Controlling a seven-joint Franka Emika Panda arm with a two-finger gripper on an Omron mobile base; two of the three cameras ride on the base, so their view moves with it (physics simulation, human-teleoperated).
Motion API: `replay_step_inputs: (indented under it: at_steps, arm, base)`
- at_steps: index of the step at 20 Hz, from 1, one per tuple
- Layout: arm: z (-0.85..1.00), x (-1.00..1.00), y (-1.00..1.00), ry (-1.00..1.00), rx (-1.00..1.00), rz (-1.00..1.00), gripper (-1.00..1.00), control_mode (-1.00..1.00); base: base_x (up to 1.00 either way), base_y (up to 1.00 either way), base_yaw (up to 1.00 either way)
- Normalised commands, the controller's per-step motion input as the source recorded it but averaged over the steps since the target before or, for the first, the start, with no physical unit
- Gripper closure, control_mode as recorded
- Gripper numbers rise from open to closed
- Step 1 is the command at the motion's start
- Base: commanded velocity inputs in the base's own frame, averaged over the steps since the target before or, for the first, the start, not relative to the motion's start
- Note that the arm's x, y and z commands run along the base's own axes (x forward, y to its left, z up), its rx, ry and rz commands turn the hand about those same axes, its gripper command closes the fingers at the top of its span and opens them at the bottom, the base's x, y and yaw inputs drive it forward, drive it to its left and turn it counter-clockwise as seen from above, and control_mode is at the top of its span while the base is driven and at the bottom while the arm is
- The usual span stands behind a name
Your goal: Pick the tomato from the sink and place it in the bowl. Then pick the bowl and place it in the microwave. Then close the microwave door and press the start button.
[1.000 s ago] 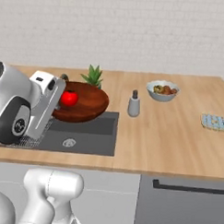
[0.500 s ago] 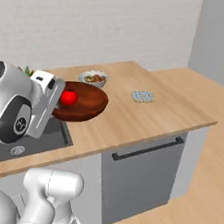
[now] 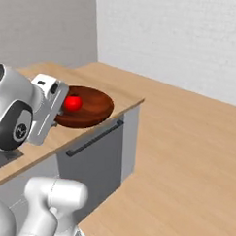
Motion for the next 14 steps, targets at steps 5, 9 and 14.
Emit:
replay_step_inputs:
  at_steps: [5, 9, 14]
  arm:
    - [0.00, 0.00, 0.00, 0.00, 0.00, 0.00, 1.00, 1.00]
    - [0.00, 0.00, 0.00, 0.00, 0.00, 0.00, 1.00, 1.00]
    - [0.00, 0.00, 0.00, 0.00, 0.00, 0.00, 1.00, 1.00]
  base:
    - [0.14, -0.42, -0.50]
    - [0.92, -0.43, -0.25]
    - [1.00, -0.36, -0.26]
